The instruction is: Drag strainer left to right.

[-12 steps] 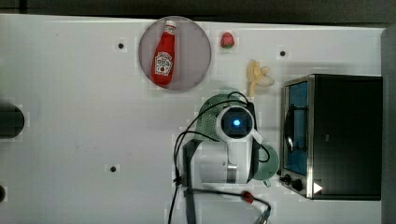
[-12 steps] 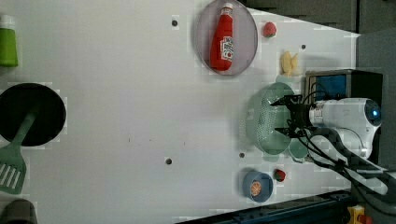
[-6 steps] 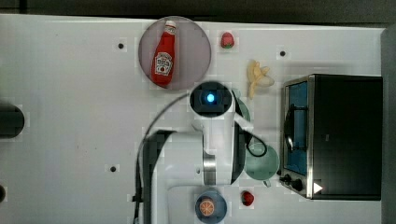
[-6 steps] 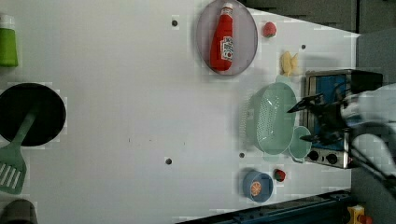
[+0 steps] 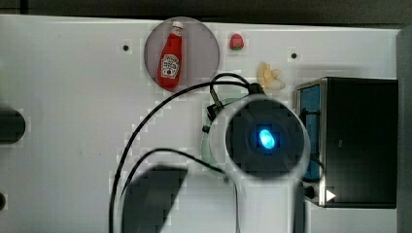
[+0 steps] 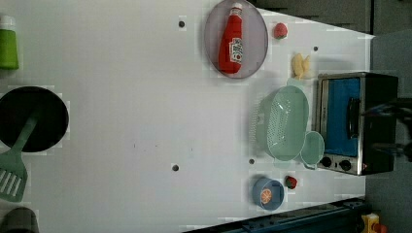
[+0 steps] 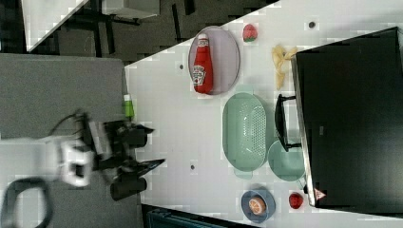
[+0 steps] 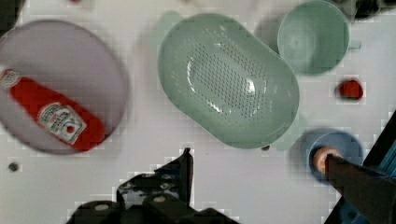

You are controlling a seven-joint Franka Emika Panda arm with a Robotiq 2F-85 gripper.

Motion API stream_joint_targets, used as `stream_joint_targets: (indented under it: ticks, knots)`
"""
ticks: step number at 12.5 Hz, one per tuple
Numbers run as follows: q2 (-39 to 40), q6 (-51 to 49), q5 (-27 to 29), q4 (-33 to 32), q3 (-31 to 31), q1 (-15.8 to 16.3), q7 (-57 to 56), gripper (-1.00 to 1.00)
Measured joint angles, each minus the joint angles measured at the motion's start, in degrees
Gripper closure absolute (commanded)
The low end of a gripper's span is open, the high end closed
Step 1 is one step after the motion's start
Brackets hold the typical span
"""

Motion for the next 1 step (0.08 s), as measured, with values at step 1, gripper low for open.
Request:
stream_joint_targets:
  ticks: [1]
  knots:
    - [-1.94, -2.59, -0.42, 1.57, -0.13, 0.08, -2.34, -1.00]
